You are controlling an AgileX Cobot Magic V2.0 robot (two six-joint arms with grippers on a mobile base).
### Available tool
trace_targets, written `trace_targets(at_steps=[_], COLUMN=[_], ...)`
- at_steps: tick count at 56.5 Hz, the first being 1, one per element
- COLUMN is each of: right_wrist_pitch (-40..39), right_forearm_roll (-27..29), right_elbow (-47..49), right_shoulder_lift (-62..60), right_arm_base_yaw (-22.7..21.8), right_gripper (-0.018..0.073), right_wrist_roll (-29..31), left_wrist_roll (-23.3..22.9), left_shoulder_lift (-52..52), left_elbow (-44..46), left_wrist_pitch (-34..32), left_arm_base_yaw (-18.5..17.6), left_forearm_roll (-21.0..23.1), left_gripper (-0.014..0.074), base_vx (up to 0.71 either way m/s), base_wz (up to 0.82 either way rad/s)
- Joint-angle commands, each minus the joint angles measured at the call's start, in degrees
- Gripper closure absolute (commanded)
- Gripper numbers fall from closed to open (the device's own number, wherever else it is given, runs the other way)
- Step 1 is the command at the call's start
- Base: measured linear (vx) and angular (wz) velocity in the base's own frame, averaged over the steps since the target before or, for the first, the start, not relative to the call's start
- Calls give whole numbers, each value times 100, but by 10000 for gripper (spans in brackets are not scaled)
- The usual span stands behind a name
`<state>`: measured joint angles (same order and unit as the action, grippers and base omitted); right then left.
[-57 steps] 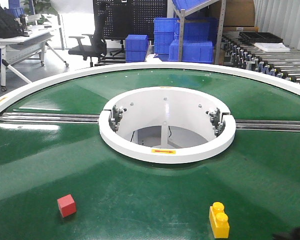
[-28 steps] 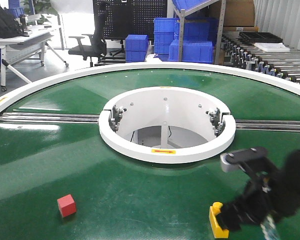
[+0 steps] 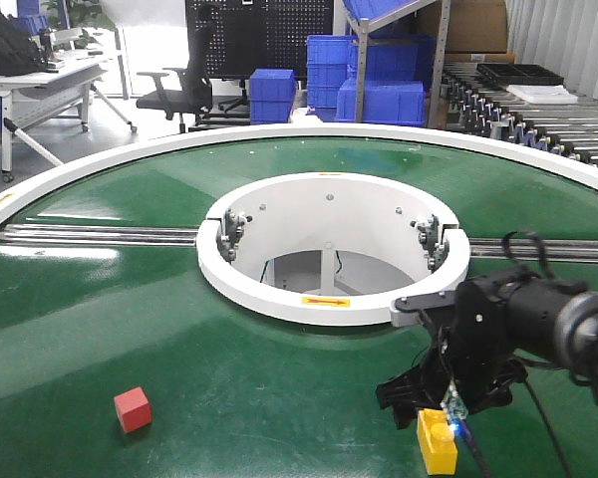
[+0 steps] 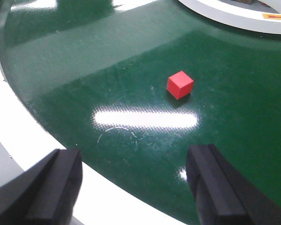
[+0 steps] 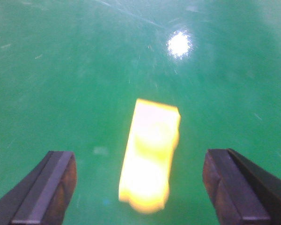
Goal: Pick red and yellow blocks into blue bin
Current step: 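Lower the right gripper onto the yellow brick and close it, then lower the left gripper onto the red cube and close it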
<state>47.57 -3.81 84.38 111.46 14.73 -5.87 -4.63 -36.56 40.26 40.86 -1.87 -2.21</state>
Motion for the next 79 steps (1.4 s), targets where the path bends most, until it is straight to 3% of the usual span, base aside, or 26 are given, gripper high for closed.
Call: trace_targets(at_steps=[1,27,48,63,79], right_wrist_pitch=[-148,-160,-135,-94,-782], right_forearm_roll=[-167,-348,-330,-309,-293], right_elbow=[274,299,299,22,-1731], right_shoulder_lift=[-117,285,255,-547,-2662], right_arm_base_yaw=[1,1,1,16,16], right_gripper=[-34,95,335,339,335], right_wrist_roll=[-123,-301,-327,-150,296], left_wrist_roll=[-6,-6,-6,-6,135], left_shoulder_lift=[-64,-64,-64,-64,-202], left_elbow=[182,182,182,182,211], left_wrist_pitch=[-393,-393,-436,-621,-752], left_arm_base_yaw=[-41,-41,-41,-41,-46], left_forearm_roll=[4,4,4,18,105], left_gripper=[10,10,10,10,10], base_vx=[0,0,0,0,0], base_wz=[0,0,0,0,0])
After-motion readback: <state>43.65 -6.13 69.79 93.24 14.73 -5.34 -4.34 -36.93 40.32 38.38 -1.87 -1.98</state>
